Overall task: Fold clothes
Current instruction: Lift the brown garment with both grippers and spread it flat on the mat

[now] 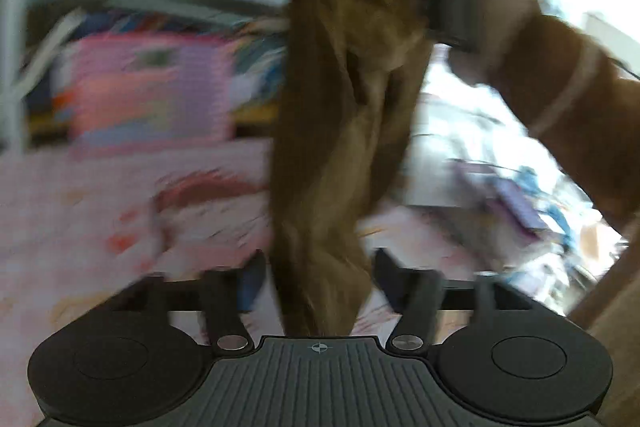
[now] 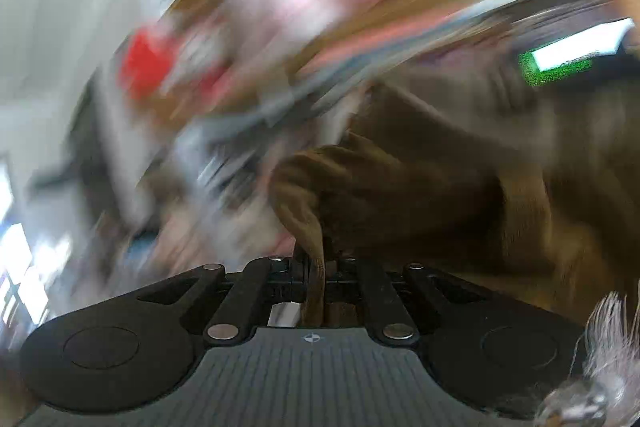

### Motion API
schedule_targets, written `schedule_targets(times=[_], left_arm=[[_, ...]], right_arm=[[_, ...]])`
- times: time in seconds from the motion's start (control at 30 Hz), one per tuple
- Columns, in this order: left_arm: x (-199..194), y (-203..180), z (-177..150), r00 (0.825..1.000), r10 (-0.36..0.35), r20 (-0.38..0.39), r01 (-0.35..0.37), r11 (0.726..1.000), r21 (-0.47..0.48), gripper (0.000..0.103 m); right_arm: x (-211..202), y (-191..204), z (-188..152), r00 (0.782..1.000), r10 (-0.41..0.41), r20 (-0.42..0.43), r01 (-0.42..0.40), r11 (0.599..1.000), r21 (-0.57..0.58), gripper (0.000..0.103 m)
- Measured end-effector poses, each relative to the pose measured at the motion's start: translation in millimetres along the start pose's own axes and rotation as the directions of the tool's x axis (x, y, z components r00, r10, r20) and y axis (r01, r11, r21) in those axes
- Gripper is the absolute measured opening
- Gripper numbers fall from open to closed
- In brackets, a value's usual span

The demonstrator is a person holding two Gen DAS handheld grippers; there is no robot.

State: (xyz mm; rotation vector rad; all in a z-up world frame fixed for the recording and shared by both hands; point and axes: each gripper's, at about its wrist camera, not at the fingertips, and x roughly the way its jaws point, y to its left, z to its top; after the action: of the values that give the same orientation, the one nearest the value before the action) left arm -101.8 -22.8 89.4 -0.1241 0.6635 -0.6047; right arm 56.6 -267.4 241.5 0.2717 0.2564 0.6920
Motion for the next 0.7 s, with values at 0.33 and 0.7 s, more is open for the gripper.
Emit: schedule_targets(times=[0.33,0.7], left_arm=[[-91,113,-42,0.932,0.363,0.002,-0.345,0.888,-0.304,0.066],[-56,166,-19,0.862,0.504,-0.041,-0.492,0.817,-0.299,0.054]], right_arm=[[128,89,-273,0.637,0.1,-0.764,-0.124,0.992,0.027,0.006],[70,96,-273,0.693,0.094,-0.715,-0.072,0.996,0.061,0.034]])
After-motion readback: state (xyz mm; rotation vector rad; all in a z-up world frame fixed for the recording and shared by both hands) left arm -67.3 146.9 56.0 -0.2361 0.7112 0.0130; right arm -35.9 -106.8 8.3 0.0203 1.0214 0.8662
